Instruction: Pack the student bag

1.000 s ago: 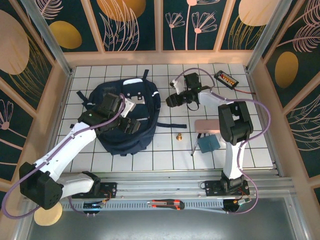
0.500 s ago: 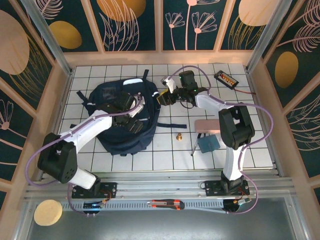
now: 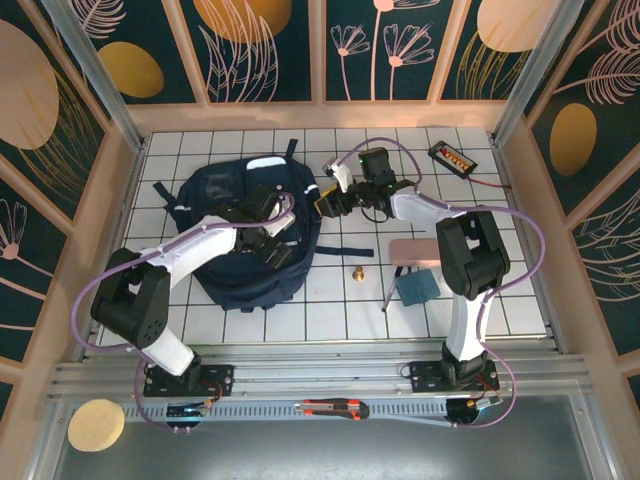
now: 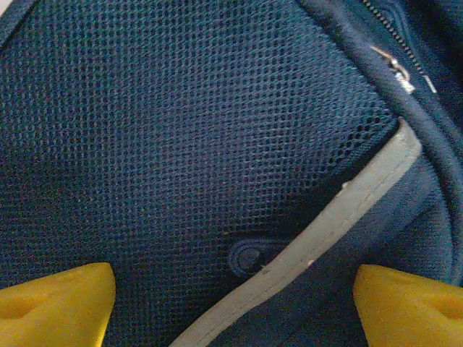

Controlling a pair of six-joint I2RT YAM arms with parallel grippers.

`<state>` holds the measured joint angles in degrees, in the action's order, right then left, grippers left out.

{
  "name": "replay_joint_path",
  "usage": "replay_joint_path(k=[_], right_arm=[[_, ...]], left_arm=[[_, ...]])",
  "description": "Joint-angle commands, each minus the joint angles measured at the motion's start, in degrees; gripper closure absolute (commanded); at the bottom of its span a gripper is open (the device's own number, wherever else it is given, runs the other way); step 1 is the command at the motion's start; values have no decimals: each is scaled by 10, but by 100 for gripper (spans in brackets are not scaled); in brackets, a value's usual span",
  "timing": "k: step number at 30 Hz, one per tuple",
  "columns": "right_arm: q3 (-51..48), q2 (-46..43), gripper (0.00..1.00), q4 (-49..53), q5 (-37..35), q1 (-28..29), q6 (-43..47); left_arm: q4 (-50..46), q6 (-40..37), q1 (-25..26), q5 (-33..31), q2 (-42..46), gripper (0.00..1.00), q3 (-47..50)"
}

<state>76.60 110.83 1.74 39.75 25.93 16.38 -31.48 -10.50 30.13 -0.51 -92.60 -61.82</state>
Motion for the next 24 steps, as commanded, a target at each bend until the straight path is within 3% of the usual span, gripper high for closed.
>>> replay_joint_path(k=[1,12,17,22,24], right_arm=[[-14,-23,53,-19,17,3,-4],[-23,-26,52,-29,23,1,-8],[-30,-31,52,-37,30,2,-17],[-33,-37,52,-39,31,3,-22],[-38,-43,52,-43,31,3,-26]], left_arm=[[-18,-10,12,24,25,13,-3],[-39,-6,34,36,47,5,22],[-13,0,34,-35,9,8,22],[-3,4,34,-73,-38,24,-2],[1,3,34,-82,-44,39,-2]])
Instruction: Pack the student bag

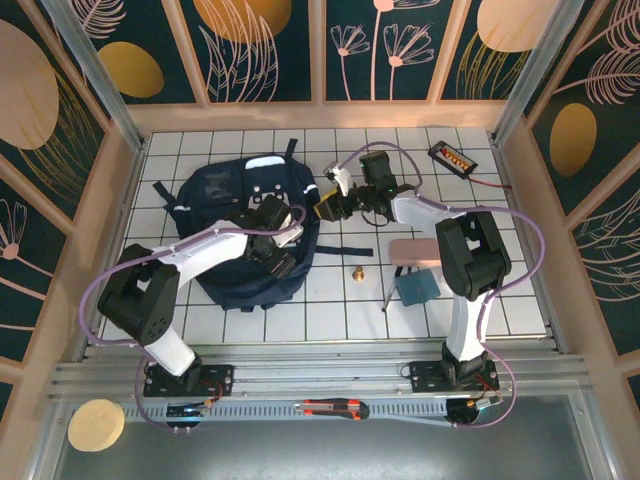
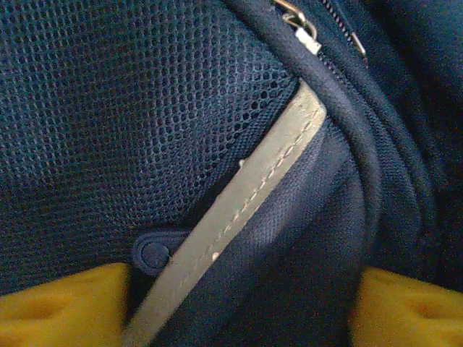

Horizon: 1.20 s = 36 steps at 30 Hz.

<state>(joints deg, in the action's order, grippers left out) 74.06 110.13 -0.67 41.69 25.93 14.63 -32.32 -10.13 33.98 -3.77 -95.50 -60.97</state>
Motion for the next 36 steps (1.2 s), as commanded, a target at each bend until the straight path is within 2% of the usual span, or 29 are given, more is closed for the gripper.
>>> replay_joint_path(k=[1,6,11,17,21,26,36], right_arm=[[-16,-38,52,-21,11,3,-10],[-40,-57,53,-42,20,4,5],[-77,-81,51,-64,36,12,141],[-31,-51,50,-35,42,31,246],[-7,-31,50,-44,38,50,267],[15,-5,51,-26,51,69,283],[-19,-10,51,-15,69,83,292]], left_arm=[[11,-1,-4,-48,-13,44,-9],[14,5,-4,-42,11,100,-3],[-7,2,-5,-43,63,100,-16],[-40,-22,-8,-22,126,100,-52],[-40,-55,-10,11,163,100,-39],[-9,-84,-13,7,231,100,-7],[14,-101,-39,-7,250,100,-32]])
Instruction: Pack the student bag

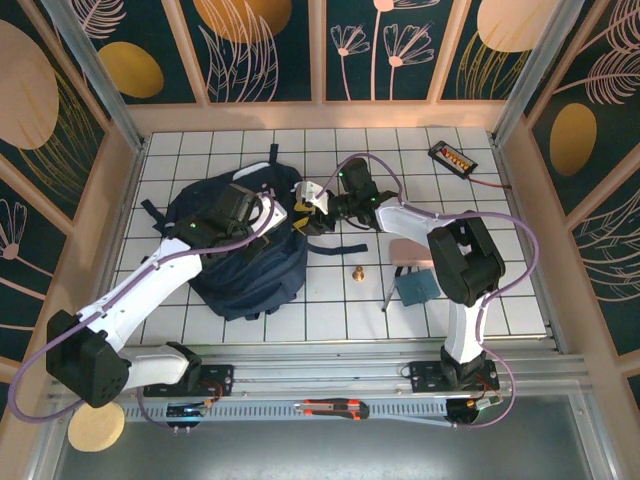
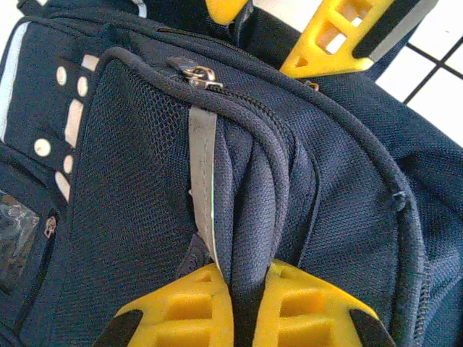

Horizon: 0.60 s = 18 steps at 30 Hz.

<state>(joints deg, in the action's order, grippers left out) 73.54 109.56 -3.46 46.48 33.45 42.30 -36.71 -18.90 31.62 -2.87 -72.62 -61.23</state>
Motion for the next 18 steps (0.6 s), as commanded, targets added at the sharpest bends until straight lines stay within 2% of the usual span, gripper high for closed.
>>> replay_joint_path(k=[1,9,18], right_arm=[[-17,-5,51,16,21,9,15],[-56,-40,51,9,26,15,5],[-7,-8,51,-14,35,28,-28]], left_arm=[[59,-12,-20,-14,18,100,-32],[55,-16,-26,1,6,100,-49],[50,-11,-26,24,-1,100,-49]])
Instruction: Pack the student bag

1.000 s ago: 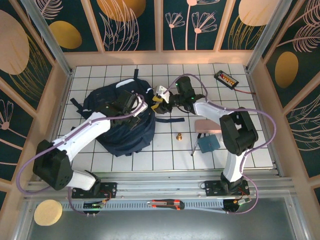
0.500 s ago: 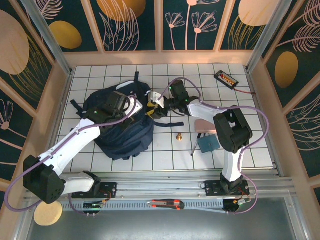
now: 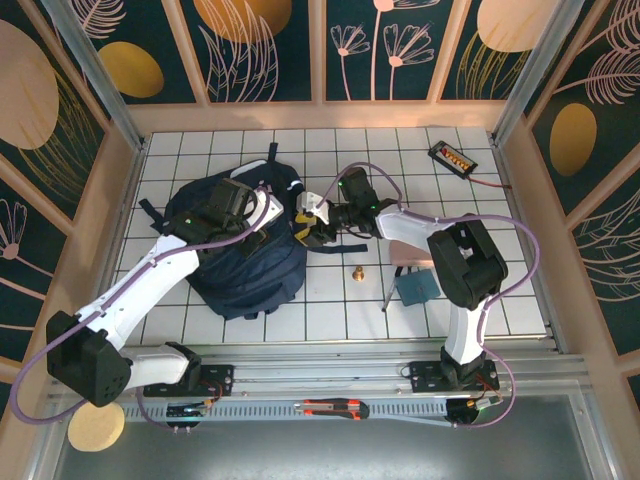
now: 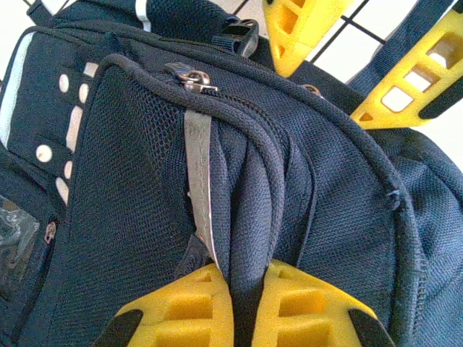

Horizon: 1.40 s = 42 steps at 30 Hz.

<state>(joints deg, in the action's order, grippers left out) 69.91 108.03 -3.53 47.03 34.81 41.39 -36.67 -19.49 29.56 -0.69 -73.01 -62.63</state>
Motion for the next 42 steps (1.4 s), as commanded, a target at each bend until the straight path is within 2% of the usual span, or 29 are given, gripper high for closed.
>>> replay_joint_path(k=[1,7,9,14,18,25,29,32,37,42], right_arm=[[33,11,51,-13,34,17,-23],[24,11,52,-30,47,27,-61],[24,15,55,-29,47,29,-69],[17,17,90,-46,24,30,-101],[9,2,100,-43,0,29,-104],[10,-45,100,48,-71,25,-61],[39,-65,100,122,-104,33,-62],[44,-83,100,149,-111,47,-81],[49,-95,100,172,-149,83,-170],[43,-109,100,127,-265,104,-367]], left_arm=[[51,-6,-5,2,2,100,-36],[55,-9,-6,0,-4,100,-43],[55,-10,-5,-1,-1,100,-41],[58,-10,-6,-7,10,100,-30],[54,-11,-6,-22,15,100,-25],[49,-1,-6,-96,9,100,-16],[43,50,-4,-151,-23,100,-43],[35,101,-1,-159,-62,100,-84],[19,204,0,-156,-138,100,-173],[-30,312,1,-141,-218,100,-283]])
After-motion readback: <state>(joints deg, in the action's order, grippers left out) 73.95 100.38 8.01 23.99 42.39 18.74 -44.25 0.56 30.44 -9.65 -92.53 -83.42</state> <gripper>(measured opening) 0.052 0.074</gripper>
